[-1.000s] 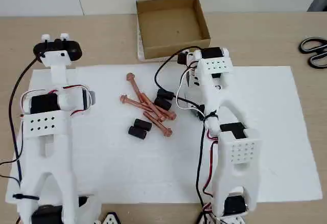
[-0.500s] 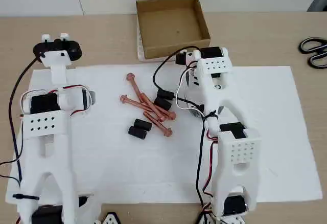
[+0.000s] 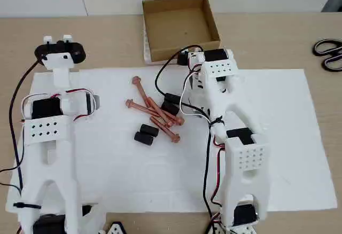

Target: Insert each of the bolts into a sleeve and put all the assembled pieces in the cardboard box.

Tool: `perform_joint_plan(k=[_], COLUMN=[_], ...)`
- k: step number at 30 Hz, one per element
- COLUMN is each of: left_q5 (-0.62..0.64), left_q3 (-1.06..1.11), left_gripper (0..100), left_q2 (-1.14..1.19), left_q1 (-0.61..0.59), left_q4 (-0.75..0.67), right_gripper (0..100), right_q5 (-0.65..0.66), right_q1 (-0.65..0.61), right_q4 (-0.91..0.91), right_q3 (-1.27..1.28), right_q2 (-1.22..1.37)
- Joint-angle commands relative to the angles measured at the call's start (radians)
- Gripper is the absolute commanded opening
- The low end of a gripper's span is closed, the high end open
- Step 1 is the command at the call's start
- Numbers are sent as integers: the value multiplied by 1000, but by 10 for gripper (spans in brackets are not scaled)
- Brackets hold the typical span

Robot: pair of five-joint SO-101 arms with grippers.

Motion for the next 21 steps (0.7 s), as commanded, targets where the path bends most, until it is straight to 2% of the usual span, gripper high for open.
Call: perform_joint_plan(k=[1,11,17,21], left_q5=[6,6,6,6], left_q3=[-2,-2,-2,-2], left_gripper=[191,191,191,191], left_q2=[-5,-5,-5,-5], left_q1=[8,8,8,8], left_q4=[0,0,0,0], right_gripper=[251,247,128,85], right_q5=[9,8,6,5], right_q1=[-2,2,2,5], right_q4=[-8,-16,-10,-5], right_q3=[-40,-40,-40,-41], right_q2=[8,81,79,77])
